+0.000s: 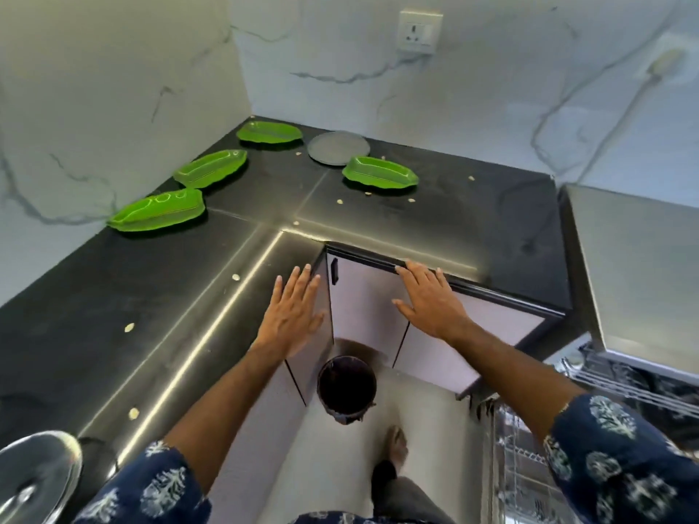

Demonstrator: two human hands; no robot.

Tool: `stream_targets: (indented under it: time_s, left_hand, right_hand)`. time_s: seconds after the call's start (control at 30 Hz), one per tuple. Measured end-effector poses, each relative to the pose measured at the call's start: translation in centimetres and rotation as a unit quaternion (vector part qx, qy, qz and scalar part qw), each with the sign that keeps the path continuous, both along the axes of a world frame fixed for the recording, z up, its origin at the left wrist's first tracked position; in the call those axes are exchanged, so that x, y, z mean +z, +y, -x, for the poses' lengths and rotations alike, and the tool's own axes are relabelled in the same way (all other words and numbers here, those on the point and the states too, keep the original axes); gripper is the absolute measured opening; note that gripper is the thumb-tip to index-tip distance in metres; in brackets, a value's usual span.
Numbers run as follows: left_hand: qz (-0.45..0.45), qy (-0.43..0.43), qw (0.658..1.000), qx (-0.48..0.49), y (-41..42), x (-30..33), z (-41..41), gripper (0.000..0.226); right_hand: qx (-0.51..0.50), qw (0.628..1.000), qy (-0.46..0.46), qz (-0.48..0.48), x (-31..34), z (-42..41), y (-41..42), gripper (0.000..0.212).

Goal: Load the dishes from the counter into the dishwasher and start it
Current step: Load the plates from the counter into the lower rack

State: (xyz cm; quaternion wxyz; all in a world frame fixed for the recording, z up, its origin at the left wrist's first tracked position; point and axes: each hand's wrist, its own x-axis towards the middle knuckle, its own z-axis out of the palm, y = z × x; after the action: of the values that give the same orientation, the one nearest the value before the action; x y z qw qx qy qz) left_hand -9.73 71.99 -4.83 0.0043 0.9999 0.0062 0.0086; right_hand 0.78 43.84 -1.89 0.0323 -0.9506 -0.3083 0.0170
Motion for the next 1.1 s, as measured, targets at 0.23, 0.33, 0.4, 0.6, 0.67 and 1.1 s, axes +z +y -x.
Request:
stream_targets:
  time_s: [0.23,0.33,0.4,0.6,0.67,1.1]
  left_hand:
    - [0.017,0.016,1.0,0.02,2.5,-1.3,-9.3,0.07]
    - [0.018,0.028,0.999,0.023,3.2,-2.6,-14.5,0.069]
    - [0.022,0.046,0.998,0.033,3.5,-3.7,-18.0,0.069]
    - [0.019,0.039,0.999,0.0,5.2,-6.8,-22.5,0.074]
    - [0.015,0.028,0.999,-0.007,5.5,-7.3,-22.5,0.075]
    - [0.074,-0.003,0.997,0.0,5.8,-7.3,-22.6,0.069]
  right_hand:
    - [0.008,1.0,0.0,-0.015,0.1,-12.4,3.0,0.066]
    - [-0.005,1.0,-0.003,-0.016,-0.3,-19.3,4.1,0.067]
    - [-0.004,1.0,0.003,-0.004,-0.8,-24.0,5.1,0.068]
    - [0.031,0.999,-0.01,0.041,-2.2,-34.9,8.3,0.062]
    - [0.02,0.999,-0.007,0.035,-3.1,-36.7,9.0,0.057]
    - [0.07,0.989,-0.128,0.033,-1.8,-41.6,11.2,0.021]
